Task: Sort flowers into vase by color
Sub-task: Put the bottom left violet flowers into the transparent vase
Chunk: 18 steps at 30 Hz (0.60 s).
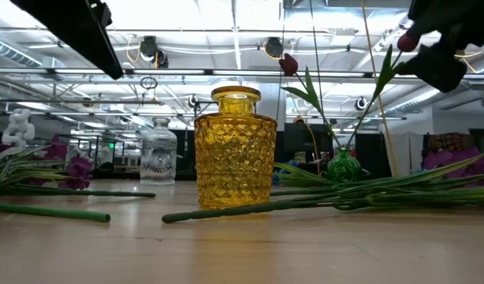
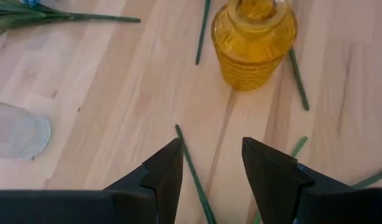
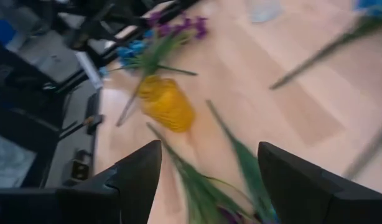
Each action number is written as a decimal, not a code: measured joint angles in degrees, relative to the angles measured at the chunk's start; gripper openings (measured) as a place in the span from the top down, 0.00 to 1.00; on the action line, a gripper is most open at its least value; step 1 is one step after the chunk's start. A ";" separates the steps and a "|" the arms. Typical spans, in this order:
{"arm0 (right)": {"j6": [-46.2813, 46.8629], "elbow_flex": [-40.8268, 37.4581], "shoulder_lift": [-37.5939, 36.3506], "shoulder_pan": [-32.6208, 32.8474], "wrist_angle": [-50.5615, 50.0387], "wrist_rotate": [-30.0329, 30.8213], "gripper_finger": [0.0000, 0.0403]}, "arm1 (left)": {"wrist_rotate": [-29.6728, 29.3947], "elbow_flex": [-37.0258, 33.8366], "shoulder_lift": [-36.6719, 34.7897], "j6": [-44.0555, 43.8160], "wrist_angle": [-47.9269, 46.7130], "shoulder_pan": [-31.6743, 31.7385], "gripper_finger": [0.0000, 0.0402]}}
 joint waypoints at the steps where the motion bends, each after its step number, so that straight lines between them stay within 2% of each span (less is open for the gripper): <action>1: -0.51 0.00 1.42 0.64 1.88 0.22 0.36 | 0.13 0.00 0.22 -0.46 0.00 0.00 0.57; 4: -1.49 0.00 4.78 1.43 6.16 0.38 0.36 | 3.35 0.00 0.37 -5.63 -1.76 0.02 0.57; 10: -1.48 0.00 7.28 1.52 7.79 -0.39 0.36 | 18.44 0.00 -0.72 -17.97 -9.04 -1.12 0.57; 15: -1.58 0.00 7.06 1.54 9.52 -0.41 0.36 | 24.13 0.00 -0.60 -19.38 -11.63 -4.98 0.57; 18: -2.41 0.00 7.05 1.58 9.48 -0.77 0.36 | 24.46 0.01 -0.60 -19.45 -11.56 -6.50 0.57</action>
